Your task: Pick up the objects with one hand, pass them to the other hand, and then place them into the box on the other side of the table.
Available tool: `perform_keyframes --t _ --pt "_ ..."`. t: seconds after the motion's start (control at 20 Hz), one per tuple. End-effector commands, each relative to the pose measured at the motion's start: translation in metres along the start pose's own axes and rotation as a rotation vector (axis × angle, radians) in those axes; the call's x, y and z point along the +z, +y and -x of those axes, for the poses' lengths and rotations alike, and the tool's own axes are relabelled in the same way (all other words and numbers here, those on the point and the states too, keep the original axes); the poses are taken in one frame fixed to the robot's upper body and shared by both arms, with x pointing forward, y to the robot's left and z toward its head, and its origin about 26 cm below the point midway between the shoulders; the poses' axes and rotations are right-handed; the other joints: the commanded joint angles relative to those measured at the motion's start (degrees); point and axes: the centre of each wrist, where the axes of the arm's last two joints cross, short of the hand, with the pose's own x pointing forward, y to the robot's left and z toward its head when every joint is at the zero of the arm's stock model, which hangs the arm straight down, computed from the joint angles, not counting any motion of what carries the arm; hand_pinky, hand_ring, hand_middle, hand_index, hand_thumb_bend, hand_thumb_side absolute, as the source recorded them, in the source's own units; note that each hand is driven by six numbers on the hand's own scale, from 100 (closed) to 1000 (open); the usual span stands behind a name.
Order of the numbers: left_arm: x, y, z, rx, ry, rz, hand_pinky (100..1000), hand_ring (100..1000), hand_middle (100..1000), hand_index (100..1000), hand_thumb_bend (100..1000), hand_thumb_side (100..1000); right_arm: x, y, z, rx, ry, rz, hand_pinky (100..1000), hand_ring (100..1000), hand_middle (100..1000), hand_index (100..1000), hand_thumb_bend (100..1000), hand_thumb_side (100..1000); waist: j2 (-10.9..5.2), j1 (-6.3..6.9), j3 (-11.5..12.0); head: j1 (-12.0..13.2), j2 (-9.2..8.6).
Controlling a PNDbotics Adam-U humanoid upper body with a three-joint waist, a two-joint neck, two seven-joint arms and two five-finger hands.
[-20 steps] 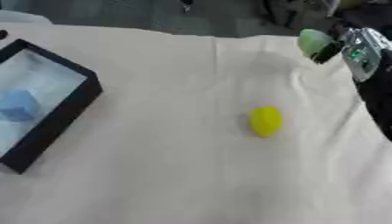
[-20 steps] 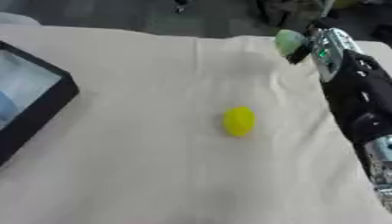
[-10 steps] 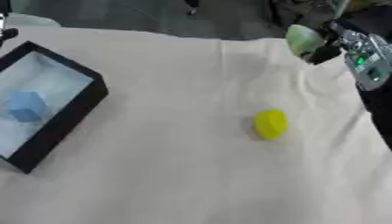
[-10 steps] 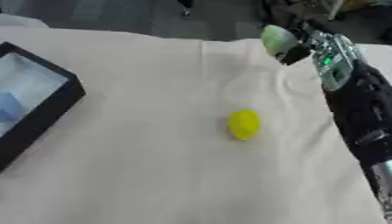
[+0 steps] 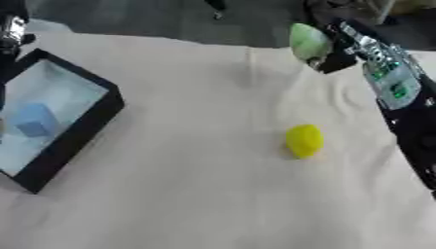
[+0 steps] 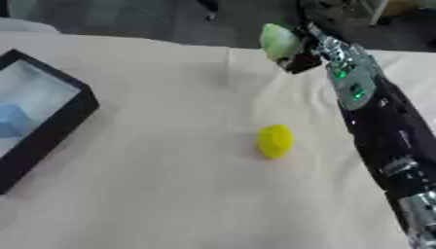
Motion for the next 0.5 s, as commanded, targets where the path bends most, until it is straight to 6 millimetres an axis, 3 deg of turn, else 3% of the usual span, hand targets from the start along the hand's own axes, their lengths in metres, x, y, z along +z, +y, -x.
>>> perform_keyframes --t 0.05,0.25,0.5 --pt "-0.004 -0.002 -0.011 -0.015 -0.010 0.060 848 1000 984 821 149 640 0.003 -0.009 -0.019 0.007 -0.075 0.047 728 554 410 575 100 100 -1.02 0.96 0.04 0.27 -0.81" --pt "-0.006 -0.009 -0.023 -0.068 -0.037 0.133 848 1000 977 822 136 576 0.010 0.001 -0.028 -0.012 -0.120 0.054 720 549 406 573 100 100 -0.94 0.98 0.09 0.22 -0.79" --pt "-0.007 -0.022 -0.034 -0.137 -0.080 0.226 846 1000 974 822 124 583 0.018 0.016 -0.035 -0.052 -0.162 0.054 712 541 399 571 100 100 -1.02 1.13 0.18 0.34 -1.74"
